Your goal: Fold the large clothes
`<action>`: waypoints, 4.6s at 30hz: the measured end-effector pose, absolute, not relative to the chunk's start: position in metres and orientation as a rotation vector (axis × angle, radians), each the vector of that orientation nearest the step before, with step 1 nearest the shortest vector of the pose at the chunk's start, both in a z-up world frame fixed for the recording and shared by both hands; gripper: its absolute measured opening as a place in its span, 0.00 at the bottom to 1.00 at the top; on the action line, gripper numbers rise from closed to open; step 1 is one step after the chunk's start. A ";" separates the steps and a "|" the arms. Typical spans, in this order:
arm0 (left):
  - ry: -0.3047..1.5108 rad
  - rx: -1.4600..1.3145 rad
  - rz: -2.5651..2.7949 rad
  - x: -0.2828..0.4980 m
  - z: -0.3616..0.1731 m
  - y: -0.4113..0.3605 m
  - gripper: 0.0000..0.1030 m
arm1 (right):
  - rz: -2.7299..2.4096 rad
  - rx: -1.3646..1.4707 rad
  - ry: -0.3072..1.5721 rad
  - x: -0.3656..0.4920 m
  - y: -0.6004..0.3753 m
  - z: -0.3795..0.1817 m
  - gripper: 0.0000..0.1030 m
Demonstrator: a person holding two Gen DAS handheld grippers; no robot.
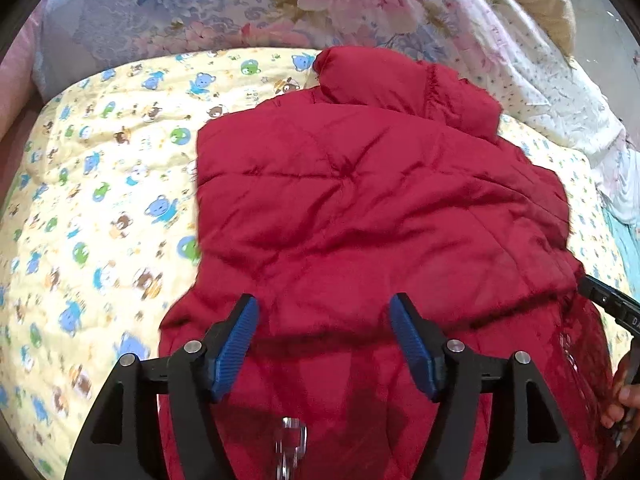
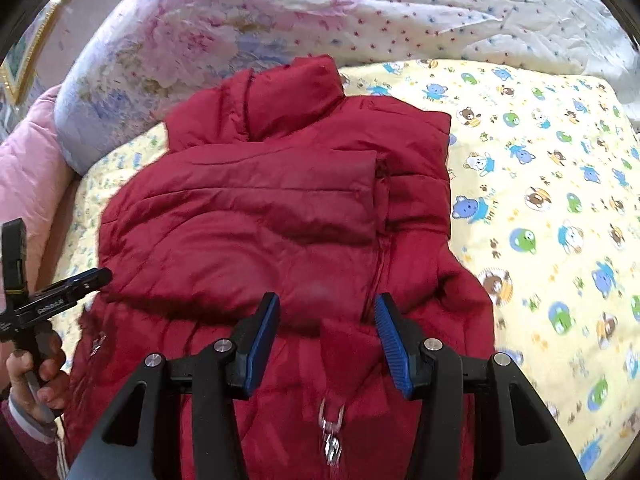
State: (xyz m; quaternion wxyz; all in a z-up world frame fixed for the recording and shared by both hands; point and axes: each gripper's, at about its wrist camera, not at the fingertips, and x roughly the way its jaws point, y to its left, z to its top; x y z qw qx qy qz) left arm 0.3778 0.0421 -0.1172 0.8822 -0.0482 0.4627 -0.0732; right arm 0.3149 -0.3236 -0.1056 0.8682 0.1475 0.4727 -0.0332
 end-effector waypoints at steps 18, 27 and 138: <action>0.949 -0.239 -0.130 0.194 -0.083 0.101 0.74 | 0.011 0.353 0.949 0.212 -0.308 -0.063 0.56; 0.957 -0.249 -0.106 0.161 -0.073 0.119 0.74 | -0.016 0.361 0.969 0.176 -0.311 -0.066 0.57; 0.712 -0.521 -0.418 0.253 -0.021 0.123 0.18 | 0.252 0.706 0.642 0.200 -0.387 -0.007 0.23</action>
